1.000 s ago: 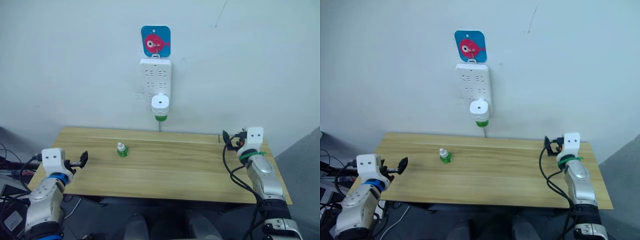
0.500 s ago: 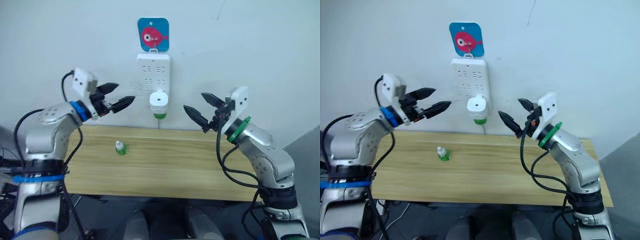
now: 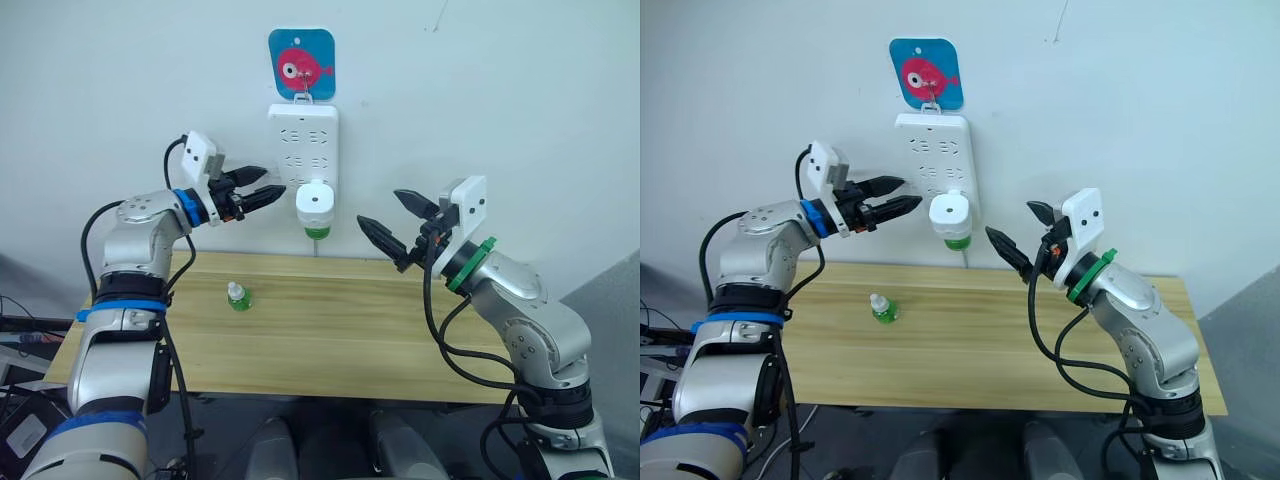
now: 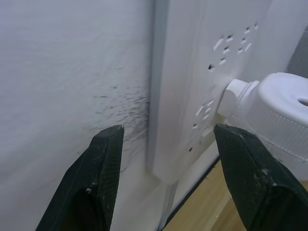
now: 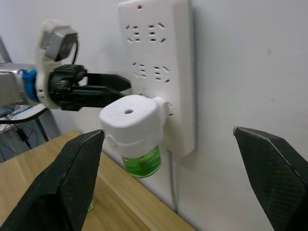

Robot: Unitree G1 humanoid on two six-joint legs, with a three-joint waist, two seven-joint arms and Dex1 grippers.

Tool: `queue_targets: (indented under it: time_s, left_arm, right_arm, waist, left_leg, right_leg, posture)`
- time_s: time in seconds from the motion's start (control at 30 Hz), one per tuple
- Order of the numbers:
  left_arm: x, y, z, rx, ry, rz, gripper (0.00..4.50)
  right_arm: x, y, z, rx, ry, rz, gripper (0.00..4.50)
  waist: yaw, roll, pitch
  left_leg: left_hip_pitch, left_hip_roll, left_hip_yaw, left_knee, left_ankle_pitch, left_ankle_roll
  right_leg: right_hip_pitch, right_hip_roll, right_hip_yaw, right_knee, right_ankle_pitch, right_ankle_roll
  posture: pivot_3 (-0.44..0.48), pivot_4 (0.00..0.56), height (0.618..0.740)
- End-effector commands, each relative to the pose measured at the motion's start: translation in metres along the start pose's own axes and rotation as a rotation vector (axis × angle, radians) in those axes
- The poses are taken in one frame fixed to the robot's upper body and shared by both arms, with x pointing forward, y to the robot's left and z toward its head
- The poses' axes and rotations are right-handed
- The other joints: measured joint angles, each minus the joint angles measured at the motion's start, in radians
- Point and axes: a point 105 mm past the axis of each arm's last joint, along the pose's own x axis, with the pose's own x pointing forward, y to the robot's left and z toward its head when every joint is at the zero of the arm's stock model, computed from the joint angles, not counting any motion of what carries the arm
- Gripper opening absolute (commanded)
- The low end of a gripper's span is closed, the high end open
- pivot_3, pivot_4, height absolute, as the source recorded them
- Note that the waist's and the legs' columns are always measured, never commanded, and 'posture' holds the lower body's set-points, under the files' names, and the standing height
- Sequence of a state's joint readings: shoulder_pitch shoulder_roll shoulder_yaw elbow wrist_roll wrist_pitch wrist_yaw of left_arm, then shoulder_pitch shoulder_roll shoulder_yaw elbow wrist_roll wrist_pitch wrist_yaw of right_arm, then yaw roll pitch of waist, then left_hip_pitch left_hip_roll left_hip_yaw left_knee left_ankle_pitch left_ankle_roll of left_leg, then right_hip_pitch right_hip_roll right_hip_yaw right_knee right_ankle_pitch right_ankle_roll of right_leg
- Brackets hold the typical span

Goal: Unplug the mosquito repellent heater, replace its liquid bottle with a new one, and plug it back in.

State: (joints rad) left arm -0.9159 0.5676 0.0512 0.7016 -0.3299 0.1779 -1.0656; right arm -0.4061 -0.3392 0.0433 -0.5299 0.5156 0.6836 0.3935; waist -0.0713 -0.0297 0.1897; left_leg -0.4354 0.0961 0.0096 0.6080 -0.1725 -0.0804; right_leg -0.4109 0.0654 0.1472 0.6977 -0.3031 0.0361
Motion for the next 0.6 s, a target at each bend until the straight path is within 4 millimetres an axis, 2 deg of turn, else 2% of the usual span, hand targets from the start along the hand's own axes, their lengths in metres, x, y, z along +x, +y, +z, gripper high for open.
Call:
queue_targets:
  time_s: [0.03, 0.17, 0.33, 0.43, 0.6]
  left_arm:
    - [0.008, 0.002, 0.011, 0.053, -0.02, -0.026, 3.09]
    - [0.019, 0.006, 0.009, 0.065, -0.014, -0.007, 3.09]
    - [0.031, -0.002, 0.012, 0.082, -0.02, -0.072, 3.09]
    - [0.037, -0.011, 0.016, 0.09, -0.025, -0.146, 3.09]
    - [0.043, -0.02, 0.02, 0.101, -0.021, -0.209, 3.09]
  right_arm:
    - [0.0, 0.017, 0.014, -0.04, -0.03, 0.08, 4.5]
    - [0.002, 0.029, 0.025, -0.047, -0.053, 0.125, 4.5]
    - [0.005, 0.038, 0.037, -0.065, -0.076, 0.163, 4.5]
    - [0.006, 0.034, 0.037, -0.053, -0.073, 0.141, 4.5]
    - [0.0, 0.016, 0.024, -0.009, -0.042, 0.051, 4.5]
  waist:
    - [-0.004, 0.0, 0.005]
    - [-0.001, 0.0, 0.015]
    - [0.001, 0.0, 0.022]
    - [0.003, 0.0, 0.024]
    - [-0.009, -0.001, 0.035]
  left_leg:
    - [0.0, 0.0, 0.0, 0.0, 0.0, 0.0]
    - [0.0, -0.001, -0.003, 0.001, 0.0, 0.0]
    - [0.0, -0.004, -0.006, 0.005, 0.003, 0.003]
    - [0.0, -0.007, -0.006, 0.006, 0.004, 0.003]
    - [-0.005, -0.015, -0.006, 0.004, 0.004, 0.003]
  right_leg:
    - [0.0, 0.0, 0.0, 0.0, 0.0, 0.0]
    - [0.002, 0.0, -0.002, 0.0, 0.0, 0.0]
    - [0.005, 0.0, -0.001, 0.001, 0.0, 0.001]
    - [0.006, -0.003, 0.001, 0.001, 0.001, 0.003]
    - [0.004, -0.011, 0.001, 0.0, -0.002, 0.008]
  posture:
    - [-0.108, 0.229, 0.74]
    - [-0.119, 0.243, 0.74]
    - [-0.124, 0.253, 0.74]
    - [-0.124, 0.253, 0.74]
    - [-0.126, 0.261, 0.74]
